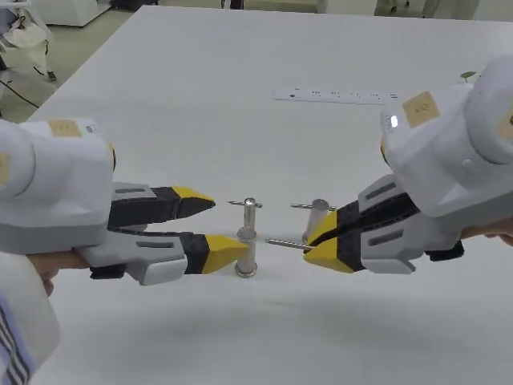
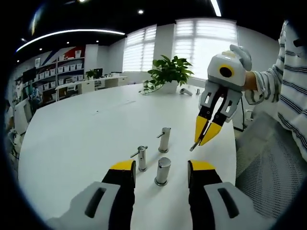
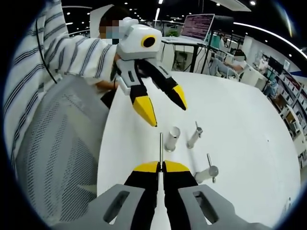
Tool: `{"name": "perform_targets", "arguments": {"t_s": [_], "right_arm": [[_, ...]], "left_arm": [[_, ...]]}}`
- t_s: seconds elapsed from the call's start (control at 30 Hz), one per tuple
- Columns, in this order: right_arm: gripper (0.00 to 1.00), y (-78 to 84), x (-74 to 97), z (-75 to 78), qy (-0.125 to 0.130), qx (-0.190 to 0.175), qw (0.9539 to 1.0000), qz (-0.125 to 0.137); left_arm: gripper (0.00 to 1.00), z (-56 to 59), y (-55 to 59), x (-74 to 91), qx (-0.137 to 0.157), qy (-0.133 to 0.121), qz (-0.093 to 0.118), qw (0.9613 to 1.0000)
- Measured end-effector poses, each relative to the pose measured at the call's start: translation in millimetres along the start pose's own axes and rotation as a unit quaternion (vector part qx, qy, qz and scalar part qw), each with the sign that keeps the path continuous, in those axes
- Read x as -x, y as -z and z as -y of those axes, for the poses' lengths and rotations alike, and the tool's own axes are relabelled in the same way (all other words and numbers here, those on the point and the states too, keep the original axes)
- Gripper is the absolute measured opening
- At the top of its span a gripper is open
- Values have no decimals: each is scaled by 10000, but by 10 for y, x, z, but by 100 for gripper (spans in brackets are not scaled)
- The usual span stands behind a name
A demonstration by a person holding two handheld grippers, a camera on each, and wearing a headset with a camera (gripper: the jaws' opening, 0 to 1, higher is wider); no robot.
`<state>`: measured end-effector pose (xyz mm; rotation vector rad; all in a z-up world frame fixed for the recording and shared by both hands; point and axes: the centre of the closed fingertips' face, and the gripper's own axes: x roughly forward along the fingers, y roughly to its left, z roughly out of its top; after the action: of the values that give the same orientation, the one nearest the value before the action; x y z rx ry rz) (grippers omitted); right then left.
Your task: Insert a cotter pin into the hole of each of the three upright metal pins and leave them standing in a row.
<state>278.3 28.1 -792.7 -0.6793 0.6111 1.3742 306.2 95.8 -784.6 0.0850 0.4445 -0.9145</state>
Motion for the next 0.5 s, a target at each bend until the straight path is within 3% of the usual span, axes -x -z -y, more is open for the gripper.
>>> {"name": "perform_targets", "arguments": {"t_s": [0.2, 0.5], "right_arm": [[4, 24, -82, 84, 50, -53, 9999, -136], [4, 90, -157, 130, 24, -37, 9994, -339]], "left_arm": [[40, 41, 140, -111, 58, 170, -189, 9997], [35, 45, 242, -260, -22, 336, -327, 9989]]}}
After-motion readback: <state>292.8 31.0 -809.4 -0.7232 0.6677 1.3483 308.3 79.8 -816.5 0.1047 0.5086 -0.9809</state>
